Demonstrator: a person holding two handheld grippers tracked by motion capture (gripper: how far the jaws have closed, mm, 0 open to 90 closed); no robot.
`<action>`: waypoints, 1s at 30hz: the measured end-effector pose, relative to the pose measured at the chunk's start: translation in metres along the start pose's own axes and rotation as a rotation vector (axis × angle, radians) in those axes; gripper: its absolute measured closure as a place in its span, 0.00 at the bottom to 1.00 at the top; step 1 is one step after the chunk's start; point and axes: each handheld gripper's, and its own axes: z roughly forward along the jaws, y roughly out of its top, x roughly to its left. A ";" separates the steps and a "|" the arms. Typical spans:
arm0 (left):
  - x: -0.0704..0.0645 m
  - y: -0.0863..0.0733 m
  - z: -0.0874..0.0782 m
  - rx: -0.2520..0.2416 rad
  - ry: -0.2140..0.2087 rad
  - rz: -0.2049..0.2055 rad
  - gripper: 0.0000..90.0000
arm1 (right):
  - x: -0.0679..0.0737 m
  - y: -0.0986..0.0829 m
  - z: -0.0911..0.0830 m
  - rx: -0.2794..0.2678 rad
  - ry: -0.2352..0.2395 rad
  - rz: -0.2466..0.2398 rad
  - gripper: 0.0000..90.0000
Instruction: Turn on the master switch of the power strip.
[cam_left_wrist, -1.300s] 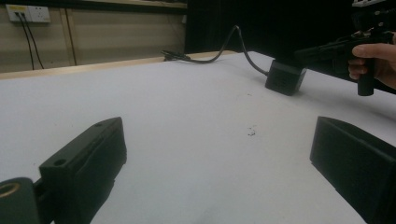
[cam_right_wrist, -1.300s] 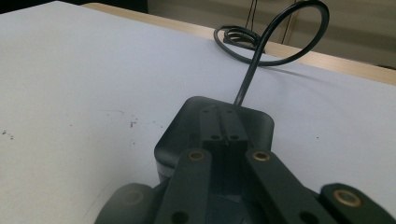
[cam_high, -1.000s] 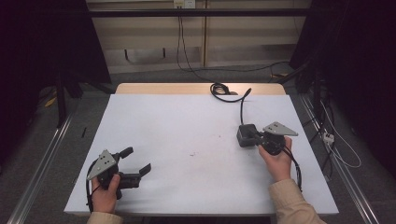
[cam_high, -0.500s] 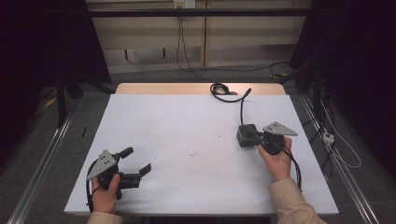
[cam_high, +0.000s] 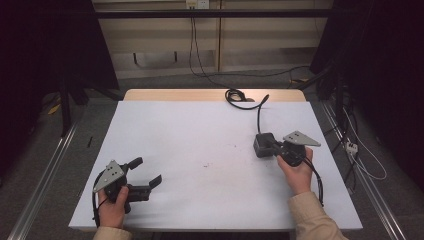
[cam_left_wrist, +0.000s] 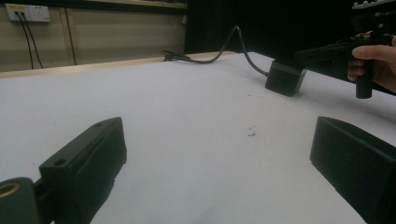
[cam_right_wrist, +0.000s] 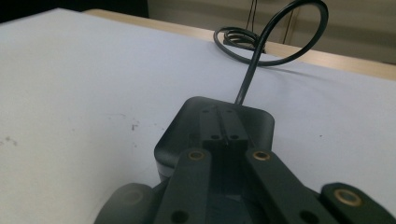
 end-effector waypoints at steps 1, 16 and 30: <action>0.000 0.000 0.000 0.001 0.000 0.000 0.04 | -0.001 0.000 0.000 0.000 0.003 0.006 1.00; 0.001 0.000 0.000 -0.003 0.000 -0.009 0.04 | 0.005 0.004 -0.006 -0.019 0.023 -0.008 0.72; 0.001 -0.001 -0.001 0.001 0.000 -0.006 0.04 | 0.005 0.003 -0.009 -0.013 0.035 0.022 0.39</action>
